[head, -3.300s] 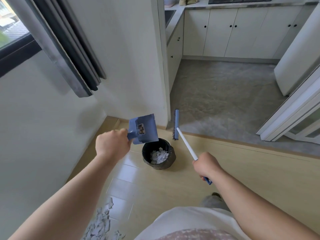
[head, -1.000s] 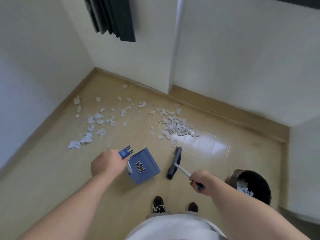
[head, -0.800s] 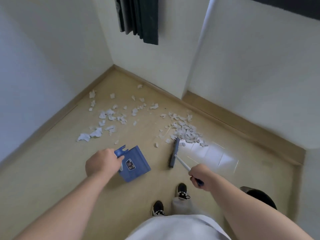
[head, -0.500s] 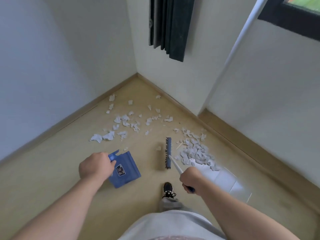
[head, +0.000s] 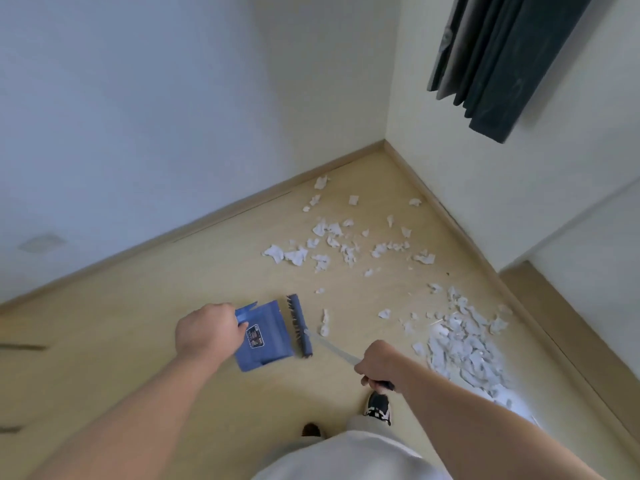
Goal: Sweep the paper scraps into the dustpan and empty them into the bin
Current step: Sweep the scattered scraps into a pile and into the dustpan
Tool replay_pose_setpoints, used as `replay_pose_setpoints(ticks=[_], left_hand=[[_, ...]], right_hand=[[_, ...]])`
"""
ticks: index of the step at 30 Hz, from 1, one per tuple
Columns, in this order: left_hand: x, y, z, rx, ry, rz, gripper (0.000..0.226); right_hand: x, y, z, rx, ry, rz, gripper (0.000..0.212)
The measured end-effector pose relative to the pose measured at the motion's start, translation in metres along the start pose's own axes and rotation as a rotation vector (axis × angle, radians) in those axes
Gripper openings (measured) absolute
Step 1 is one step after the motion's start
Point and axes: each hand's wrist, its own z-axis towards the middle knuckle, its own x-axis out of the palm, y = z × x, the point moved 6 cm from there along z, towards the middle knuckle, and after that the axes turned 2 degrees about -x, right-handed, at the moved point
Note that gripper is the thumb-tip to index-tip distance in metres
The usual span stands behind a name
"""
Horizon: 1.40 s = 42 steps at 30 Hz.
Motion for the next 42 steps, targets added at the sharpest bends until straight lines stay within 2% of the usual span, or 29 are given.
replay_pose_setpoints(ticks=[4,6,9,11,14,15,16,17,19,20,21,23,25,26,28,29,31,33,36,38,42], left_hand=[[0.009,0.021,0.016,0.001,0.021,0.004,0.024],[0.016,0.033,0.026,0.009,0.024,-0.012,0.023],[0.026,0.052,0.048,0.004,0.024,-0.075,0.028],[0.03,0.064,0.065,0.009,0.035,-0.1,0.03],[0.032,0.083,0.091,0.024,0.038,-0.121,0.033],[0.032,0.092,0.102,0.032,0.039,-0.141,0.032],[0.032,0.099,0.11,0.037,0.046,-0.165,0.031],[0.031,0.108,0.123,0.05,0.046,-0.186,0.03],[0.029,0.121,0.143,0.075,0.047,-0.214,0.029],[0.027,0.129,0.154,0.086,0.044,-0.221,0.029],[0.026,0.134,0.163,0.096,0.043,-0.225,0.029],[0.025,0.145,0.182,0.112,0.051,-0.237,0.028],[0.021,0.147,0.199,0.121,0.058,-0.248,0.024],[0.019,0.147,0.211,0.13,0.062,-0.253,0.022],[0.018,0.146,0.23,0.141,0.078,-0.249,0.023],[0.017,0.145,0.241,0.142,0.084,-0.242,0.023],[0.016,0.144,0.257,0.139,0.094,-0.214,0.023],[0.015,0.144,0.275,0.135,0.111,-0.182,0.023],[0.013,0.144,0.306,0.101,0.141,-0.17,0.022],[0.009,0.146,0.323,0.094,0.161,-0.166,0.024],[-0.004,0.153,0.353,0.059,0.206,-0.169,0.029]], right_hand=[[0.003,0.04,0.013,-0.095,0.016,-0.474,0.02],[-0.003,0.05,0.015,-0.066,-0.031,-0.658,0.032],[-0.027,0.07,0.013,0.049,-0.175,-0.514,0.03],[-0.037,0.082,0.019,0.053,-0.2,-0.623,0.015],[-0.057,0.106,0.025,0.122,-0.219,-0.843,0.019],[-0.061,0.116,0.022,0.129,-0.225,-0.834,0.022],[-0.062,0.122,0.021,0.12,-0.233,-0.88,0.033],[-0.064,0.132,0.024,0.12,-0.251,-0.873,0.04],[-0.065,0.146,0.024,0.15,-0.32,-0.646,0.041],[-0.066,0.157,0.026,0.175,-0.354,-0.593,0.037],[-0.064,0.172,0.025,0.098,-0.376,-0.558,0.03],[-0.063,0.195,0.026,0.124,-0.402,-0.576,0.018],[-0.054,0.221,0.015,0.213,-0.244,-0.723,0.055],[-0.052,0.234,0.016,0.209,-0.212,-0.668,0.058],[-0.052,0.247,0.023,0.152,-0.257,-0.312,0.028],[-0.059,0.26,0.03,0.038,-0.342,-0.15,0.012],[-0.061,0.279,0.036,-0.026,-0.412,0.046,0.018],[-0.059,0.313,0.045,-0.078,-0.32,0.119,0.019],[-0.061,0.373,0.077,-0.122,-0.188,0.084,0.018],[-0.061,0.407,0.101,-0.102,-0.08,0.059,0.025],[-0.071,0.454,0.141,-0.06,0.033,0.041,0.019]])
